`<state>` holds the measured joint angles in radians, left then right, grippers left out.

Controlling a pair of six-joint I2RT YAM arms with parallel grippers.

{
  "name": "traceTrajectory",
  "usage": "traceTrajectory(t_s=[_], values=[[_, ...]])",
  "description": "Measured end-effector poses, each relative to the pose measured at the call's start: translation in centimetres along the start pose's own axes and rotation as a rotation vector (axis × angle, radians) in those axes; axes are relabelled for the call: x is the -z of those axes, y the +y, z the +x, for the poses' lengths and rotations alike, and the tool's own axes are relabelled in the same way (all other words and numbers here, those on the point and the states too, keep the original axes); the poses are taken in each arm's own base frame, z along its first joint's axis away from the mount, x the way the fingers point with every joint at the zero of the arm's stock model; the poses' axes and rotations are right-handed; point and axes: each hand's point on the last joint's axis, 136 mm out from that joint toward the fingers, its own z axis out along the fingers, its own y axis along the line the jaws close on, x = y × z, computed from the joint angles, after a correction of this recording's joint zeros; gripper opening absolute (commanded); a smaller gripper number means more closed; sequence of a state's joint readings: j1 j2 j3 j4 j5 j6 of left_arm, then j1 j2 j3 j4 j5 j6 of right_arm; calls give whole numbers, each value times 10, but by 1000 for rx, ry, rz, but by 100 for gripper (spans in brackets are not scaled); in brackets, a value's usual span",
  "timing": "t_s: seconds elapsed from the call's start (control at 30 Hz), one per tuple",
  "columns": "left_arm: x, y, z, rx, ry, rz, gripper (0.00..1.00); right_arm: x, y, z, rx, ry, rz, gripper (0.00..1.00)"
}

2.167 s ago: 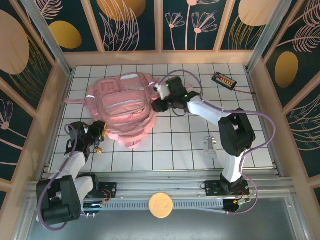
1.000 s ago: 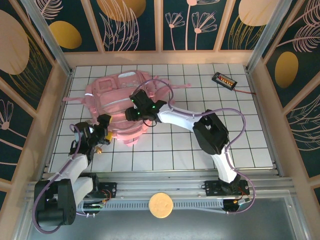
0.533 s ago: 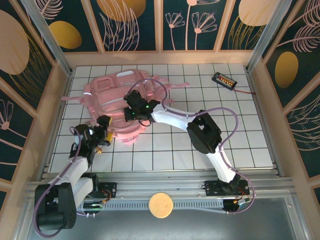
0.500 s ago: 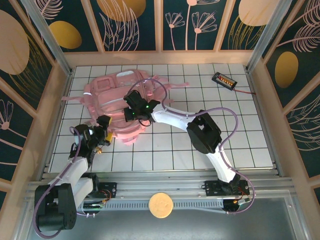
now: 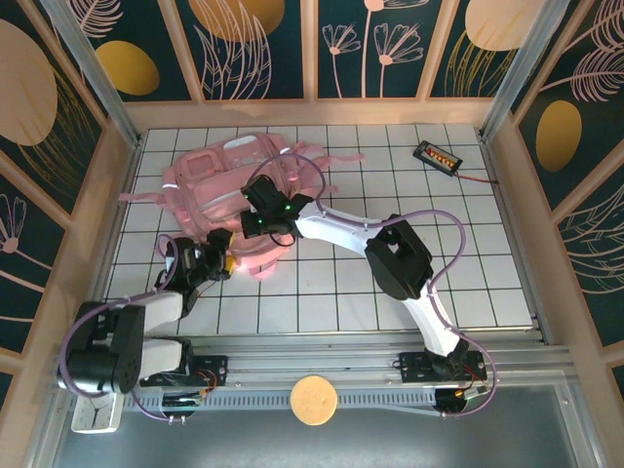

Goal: Pack the student bag

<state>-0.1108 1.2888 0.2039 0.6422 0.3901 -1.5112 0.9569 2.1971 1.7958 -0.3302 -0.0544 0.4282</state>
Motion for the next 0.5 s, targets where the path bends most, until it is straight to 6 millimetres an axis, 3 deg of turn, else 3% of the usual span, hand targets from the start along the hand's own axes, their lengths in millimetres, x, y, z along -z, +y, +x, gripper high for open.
traceTrajectory(t_s=[0.03,0.07,0.13,0.3,0.5], values=[[-2,5,0,8,3,-17,4,0,0,0,0,1,2,0],[-4,10,0,13,3,-37,0,0,-1,0,-1,3,3,0],[-4,15,-1,-3,-3,-66,0,1,-2,1,-3,12,10,0],[7,2,-10,-97,-25,-93,0,5,-19,0,-22,22,36,0],[35,-2,-41,-134,-114,-84,0,22,-71,0,-43,54,107,0]])
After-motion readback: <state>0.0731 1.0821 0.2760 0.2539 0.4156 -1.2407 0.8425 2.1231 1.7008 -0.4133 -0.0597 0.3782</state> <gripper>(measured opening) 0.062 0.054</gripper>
